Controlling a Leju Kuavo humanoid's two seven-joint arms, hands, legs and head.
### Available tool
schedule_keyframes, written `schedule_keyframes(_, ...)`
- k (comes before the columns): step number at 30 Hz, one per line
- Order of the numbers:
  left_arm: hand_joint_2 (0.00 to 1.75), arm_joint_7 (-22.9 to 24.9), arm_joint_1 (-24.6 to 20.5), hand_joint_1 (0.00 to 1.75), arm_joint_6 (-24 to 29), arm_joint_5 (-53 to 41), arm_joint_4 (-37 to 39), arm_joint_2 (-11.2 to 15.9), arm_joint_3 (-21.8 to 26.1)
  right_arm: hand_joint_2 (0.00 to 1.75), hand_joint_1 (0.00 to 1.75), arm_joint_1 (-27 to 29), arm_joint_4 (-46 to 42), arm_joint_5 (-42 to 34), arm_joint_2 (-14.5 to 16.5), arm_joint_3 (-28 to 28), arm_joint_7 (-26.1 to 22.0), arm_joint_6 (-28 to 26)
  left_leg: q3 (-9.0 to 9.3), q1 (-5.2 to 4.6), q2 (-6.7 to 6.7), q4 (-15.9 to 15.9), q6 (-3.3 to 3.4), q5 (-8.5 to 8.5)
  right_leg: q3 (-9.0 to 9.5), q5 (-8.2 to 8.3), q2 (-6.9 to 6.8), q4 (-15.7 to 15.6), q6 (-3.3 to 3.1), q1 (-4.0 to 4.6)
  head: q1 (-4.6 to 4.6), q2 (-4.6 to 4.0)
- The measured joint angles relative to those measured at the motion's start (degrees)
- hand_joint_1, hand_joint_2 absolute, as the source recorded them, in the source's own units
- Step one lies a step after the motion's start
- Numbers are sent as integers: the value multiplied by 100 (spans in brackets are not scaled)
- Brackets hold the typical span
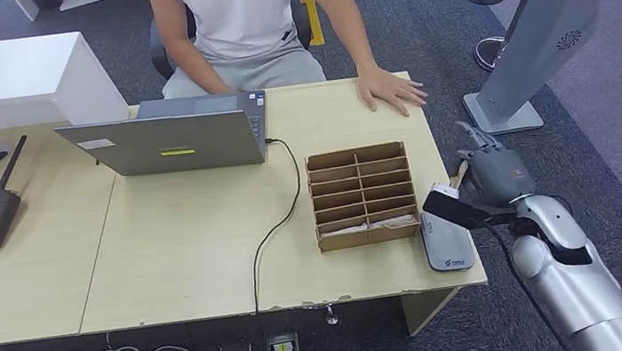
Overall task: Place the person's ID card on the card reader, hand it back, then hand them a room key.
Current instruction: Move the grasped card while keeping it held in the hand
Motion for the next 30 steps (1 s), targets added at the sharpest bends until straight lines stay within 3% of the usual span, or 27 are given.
schedule_keyframes(30, 0, 0, 2, 0, 2, -50, 0, 19, 3, 175, 175, 363, 829, -290, 243, 143, 69, -520, 4, 0, 8, 0, 0, 0, 0, 0, 5, 0, 0, 0, 0, 0)
